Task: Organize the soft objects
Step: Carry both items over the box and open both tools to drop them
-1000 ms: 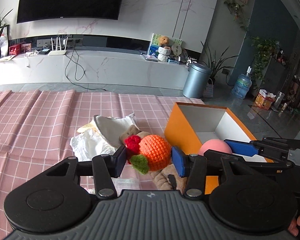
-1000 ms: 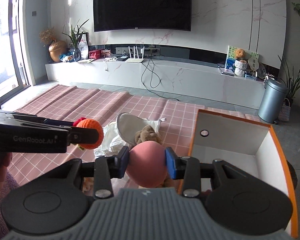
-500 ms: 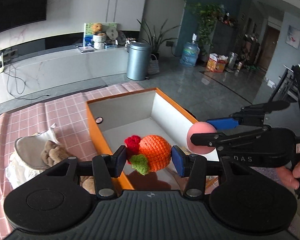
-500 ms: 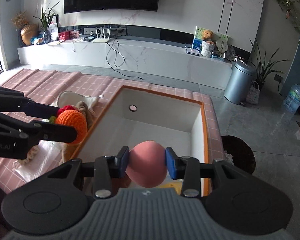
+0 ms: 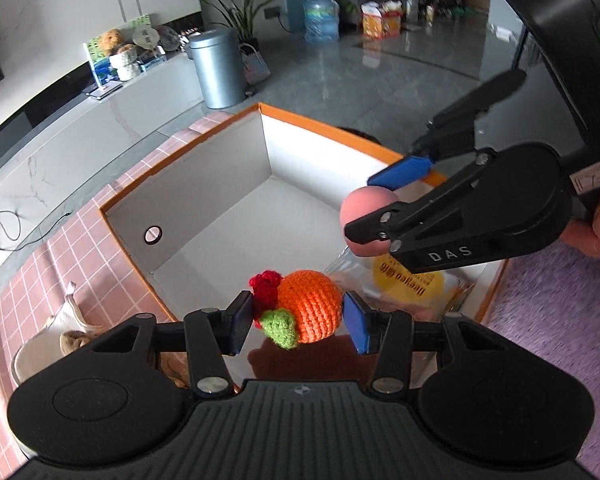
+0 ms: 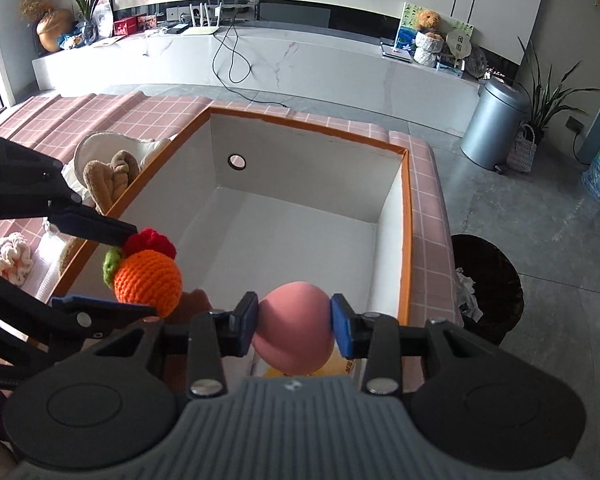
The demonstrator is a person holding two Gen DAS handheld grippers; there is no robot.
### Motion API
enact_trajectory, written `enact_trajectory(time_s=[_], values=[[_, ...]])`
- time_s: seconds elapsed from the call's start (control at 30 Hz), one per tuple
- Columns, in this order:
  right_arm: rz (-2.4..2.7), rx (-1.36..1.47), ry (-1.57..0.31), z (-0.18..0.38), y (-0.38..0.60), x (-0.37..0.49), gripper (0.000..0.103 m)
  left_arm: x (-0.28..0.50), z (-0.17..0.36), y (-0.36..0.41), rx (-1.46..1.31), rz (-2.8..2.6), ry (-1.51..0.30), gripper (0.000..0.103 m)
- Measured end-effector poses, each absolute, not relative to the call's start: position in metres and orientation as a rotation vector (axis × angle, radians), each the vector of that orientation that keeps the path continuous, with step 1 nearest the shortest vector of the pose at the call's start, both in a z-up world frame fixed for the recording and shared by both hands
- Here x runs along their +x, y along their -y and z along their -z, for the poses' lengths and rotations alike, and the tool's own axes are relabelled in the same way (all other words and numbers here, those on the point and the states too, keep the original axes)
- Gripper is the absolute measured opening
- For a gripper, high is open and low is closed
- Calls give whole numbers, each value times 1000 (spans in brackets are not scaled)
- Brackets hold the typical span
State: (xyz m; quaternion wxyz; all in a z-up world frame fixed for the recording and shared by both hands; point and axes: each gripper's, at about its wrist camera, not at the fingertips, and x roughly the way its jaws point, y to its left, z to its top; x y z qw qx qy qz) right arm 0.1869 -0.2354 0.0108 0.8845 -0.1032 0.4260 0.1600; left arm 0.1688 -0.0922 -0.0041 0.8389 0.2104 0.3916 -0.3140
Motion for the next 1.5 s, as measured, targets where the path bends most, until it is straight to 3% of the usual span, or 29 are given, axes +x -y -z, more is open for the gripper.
enact_trajectory(time_s=[0.53,0.73,0.8,1.13,1.27,1.5], values=[[-390,-245,-986,24,214,219,40,186,34,104,591,666,-898,56],[-390,-250,-999,26,214,218,41,186,32,104,584,667,-889,64],[-389,-253,-1002,26,214,219,42,185,29,102,575,671,-879,73],[-375,-262,-998,23,210,217,47,176,4,80,488,663,-843,77],[-362,-269,-971,14,211,211,60,170,-2,75,469,656,-822,78],[-332,-324,-859,-18,207,181,70,154,-25,60,351,618,-755,77]])
